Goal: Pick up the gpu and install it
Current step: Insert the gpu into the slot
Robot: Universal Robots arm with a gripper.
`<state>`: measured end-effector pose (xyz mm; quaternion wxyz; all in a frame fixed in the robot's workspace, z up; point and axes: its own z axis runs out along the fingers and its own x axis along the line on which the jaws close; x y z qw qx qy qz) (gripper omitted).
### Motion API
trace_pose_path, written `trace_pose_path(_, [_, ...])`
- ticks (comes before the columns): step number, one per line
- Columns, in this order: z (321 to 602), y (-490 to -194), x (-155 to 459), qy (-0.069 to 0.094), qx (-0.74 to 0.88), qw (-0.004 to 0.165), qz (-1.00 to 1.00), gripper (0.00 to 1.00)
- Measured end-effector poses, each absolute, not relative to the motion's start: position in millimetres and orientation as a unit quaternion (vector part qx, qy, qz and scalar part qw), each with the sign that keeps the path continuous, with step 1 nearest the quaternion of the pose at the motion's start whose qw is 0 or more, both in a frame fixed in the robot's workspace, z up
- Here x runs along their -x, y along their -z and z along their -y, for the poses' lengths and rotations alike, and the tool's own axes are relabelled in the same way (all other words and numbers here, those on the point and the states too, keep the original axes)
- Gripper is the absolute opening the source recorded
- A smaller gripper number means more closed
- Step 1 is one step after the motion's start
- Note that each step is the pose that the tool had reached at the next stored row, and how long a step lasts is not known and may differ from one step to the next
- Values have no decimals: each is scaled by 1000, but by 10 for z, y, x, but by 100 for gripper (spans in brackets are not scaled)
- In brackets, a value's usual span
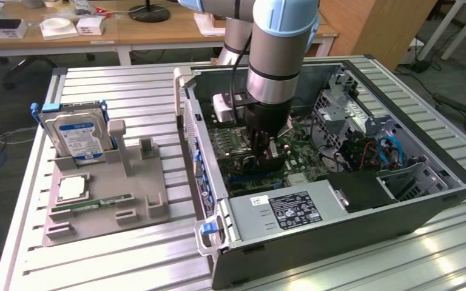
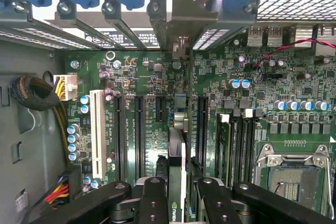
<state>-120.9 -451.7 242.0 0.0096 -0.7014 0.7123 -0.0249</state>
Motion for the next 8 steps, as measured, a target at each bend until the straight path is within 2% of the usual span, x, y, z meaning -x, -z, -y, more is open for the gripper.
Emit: trace_pose_path(8, [4517, -2414, 1209, 25, 703, 10, -710, 26])
